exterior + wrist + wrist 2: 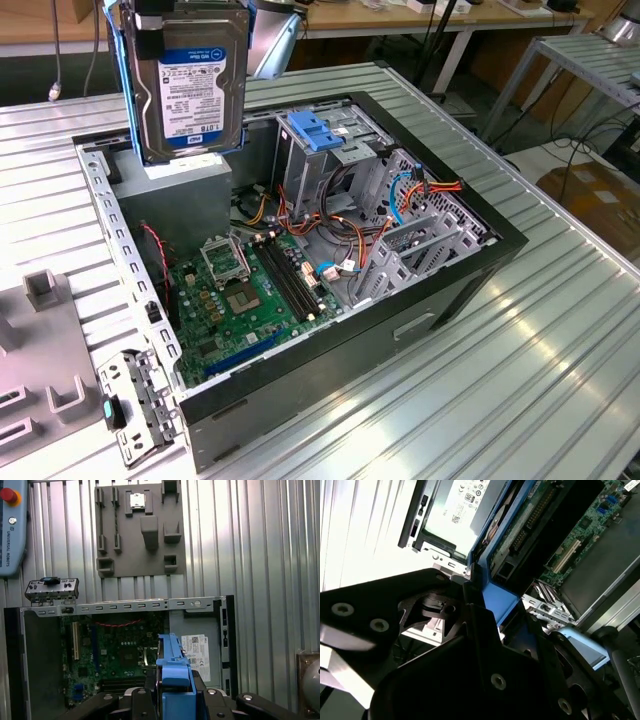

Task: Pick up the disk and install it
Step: 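Insert the disk into the insertion slot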

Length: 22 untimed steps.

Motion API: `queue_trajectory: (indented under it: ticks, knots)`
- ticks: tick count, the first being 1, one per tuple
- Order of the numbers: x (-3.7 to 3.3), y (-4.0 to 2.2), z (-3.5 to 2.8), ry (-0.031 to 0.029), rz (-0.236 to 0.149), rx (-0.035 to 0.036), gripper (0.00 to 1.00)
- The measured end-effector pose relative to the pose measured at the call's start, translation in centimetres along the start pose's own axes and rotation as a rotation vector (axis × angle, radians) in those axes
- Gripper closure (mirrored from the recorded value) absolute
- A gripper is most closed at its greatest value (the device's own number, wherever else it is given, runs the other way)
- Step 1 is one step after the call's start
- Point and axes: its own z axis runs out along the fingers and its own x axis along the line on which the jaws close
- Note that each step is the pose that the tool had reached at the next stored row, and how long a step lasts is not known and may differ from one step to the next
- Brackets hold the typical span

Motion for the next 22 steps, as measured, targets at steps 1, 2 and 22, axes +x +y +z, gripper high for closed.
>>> queue_trajectory:
  ticks: [1,2,22]
  knots:
    - [0.01,0.00,0.00,-0.0001,0.000,0.0001,0.63]
    - [0.01,0.00,0.00,0.0000,0.000,0.0000,0.63]
    - [2.32,-0.15,0.05,0.0000,0.000,0.0000,0.63]
